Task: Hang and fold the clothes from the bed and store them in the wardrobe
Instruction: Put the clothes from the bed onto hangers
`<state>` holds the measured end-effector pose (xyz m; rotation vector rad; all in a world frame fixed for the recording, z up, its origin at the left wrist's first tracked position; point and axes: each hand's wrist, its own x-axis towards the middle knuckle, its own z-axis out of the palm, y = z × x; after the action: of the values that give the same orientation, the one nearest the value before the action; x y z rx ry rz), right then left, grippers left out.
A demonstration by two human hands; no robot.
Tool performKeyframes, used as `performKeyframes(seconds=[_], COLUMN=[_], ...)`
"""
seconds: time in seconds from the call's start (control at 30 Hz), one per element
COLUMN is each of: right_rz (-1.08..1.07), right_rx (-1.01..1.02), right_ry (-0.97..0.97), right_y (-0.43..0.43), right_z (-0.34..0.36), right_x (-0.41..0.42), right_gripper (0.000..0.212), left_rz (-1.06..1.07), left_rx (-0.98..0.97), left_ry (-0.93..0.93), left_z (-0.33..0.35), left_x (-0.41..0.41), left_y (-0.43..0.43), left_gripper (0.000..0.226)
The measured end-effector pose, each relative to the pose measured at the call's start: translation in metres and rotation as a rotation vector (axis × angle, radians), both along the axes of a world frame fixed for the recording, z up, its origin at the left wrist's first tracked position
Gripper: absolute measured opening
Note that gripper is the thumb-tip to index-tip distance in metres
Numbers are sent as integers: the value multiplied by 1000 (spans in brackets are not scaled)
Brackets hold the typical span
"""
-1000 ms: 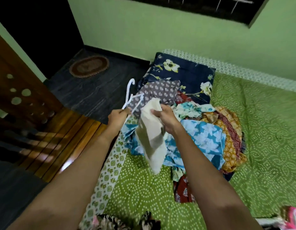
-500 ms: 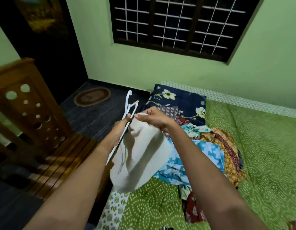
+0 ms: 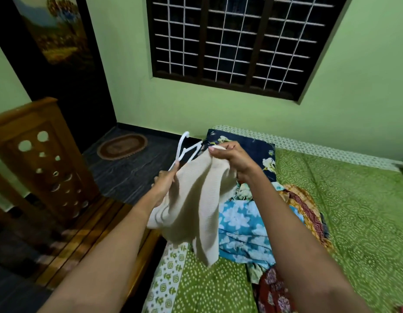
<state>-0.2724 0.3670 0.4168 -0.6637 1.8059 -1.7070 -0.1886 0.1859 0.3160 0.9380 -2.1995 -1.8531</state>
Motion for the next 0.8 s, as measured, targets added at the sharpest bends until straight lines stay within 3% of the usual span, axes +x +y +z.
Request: performKeyframes(seconds=[0.13, 0.2, 0.3, 0.37, 0.47, 0.57, 0.7, 0.8], right_rz=[183, 141, 28, -41, 17, 3, -252, -587], right_rx=[300, 478, 602, 553, 386, 316, 301, -50], right_ry=[-124, -180, -58, -91, -370, -520, -564, -527], right_y=[7, 2, -18, -35, -58, -72, -80, -79], right_z=[-11, -24, -38, -41, -44, -44, -52, -60], right_x=[2, 1, 2, 7, 13, 21, 28, 20], right_gripper=[44, 54, 55, 49, 43, 41, 35, 27], left_rz=[48, 16, -75, -118, -180, -165, -145, -102], left_rx=[-161, -137, -84, -99, -73, -93, -90, -98], left_ry=[146, 226, 299, 291, 245, 218, 258, 317], left_z=[25, 33, 53, 55, 47, 39, 49, 46], left_x=[3, -1, -4, -7, -12, -16, -5, 0], left_y=[7, 9, 13, 13, 11, 9, 11, 4], left_gripper=[61, 66, 68, 70, 93, 103, 90, 71])
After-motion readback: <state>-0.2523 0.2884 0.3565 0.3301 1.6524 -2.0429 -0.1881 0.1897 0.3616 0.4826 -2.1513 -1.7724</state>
